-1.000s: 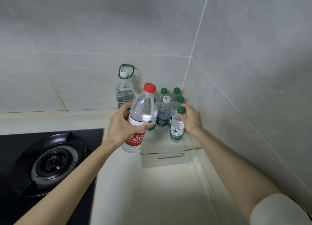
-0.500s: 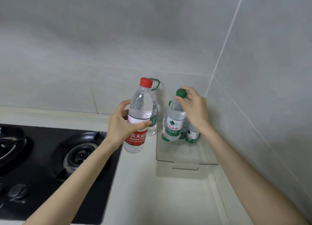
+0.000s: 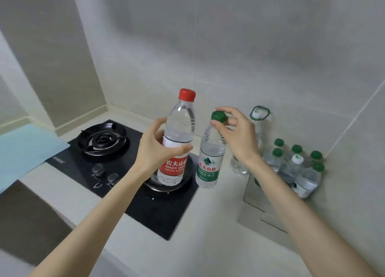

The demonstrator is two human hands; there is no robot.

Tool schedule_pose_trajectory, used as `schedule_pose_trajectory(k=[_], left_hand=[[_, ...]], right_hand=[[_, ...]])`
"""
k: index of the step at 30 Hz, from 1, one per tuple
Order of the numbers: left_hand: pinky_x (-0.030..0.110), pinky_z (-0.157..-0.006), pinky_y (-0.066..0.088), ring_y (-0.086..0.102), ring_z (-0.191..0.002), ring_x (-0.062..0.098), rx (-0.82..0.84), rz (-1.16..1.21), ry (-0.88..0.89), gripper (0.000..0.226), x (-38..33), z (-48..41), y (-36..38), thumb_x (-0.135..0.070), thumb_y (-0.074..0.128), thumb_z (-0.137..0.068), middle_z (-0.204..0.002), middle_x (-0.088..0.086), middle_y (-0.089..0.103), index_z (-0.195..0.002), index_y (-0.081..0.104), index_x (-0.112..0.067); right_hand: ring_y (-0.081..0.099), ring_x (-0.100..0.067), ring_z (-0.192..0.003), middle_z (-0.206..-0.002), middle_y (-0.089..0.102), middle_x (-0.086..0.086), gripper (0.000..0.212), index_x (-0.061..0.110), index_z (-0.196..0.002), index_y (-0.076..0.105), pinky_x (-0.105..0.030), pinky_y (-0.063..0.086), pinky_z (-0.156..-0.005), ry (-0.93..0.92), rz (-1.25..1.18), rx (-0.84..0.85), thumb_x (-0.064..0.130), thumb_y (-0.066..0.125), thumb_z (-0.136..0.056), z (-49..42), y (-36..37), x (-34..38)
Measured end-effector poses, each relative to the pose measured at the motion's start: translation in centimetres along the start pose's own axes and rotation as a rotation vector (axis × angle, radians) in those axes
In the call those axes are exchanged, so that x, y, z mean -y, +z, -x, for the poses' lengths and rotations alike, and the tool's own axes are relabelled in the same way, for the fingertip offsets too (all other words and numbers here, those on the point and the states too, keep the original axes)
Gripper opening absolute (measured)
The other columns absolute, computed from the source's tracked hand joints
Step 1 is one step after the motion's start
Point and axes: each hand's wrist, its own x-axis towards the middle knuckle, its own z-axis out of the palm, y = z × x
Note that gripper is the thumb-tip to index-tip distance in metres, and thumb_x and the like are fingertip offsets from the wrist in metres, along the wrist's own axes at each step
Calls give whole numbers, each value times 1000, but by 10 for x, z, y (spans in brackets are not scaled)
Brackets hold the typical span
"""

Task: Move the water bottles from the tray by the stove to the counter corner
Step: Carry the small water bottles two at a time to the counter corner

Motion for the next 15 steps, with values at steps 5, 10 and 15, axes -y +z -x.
schedule_pose_trajectory(k=[5,10,15], left_hand=[[13,-65,53,71,-81,2,-168,-29,-43,69,6,38,-53,-16,91,-59,-85,-15,75,-114,54,-33],[22,-70,54,71,-83,5,-335,-64,-101,75,11,83,-115,-28,93,-52,-89,-12,74,-116,54,-36],[14,-63,52,72,-81,4,-496,-79,-134,74,13,126,-186,-32,95,-47,-85,-13,74,-103,51,-49]], right_hand=[[70,-3,-87,-95,73,9,32,23,-113,65,-20,55,-83,-18,-92,143,19,76,-82,9,55,19],[66,8,-80,-91,69,20,31,18,-112,66,-7,48,-73,-44,-190,291,17,75,-83,27,117,49],[69,3,-87,-91,72,18,31,23,-112,67,-16,53,-80,-110,-233,467,21,76,-82,52,188,87]])
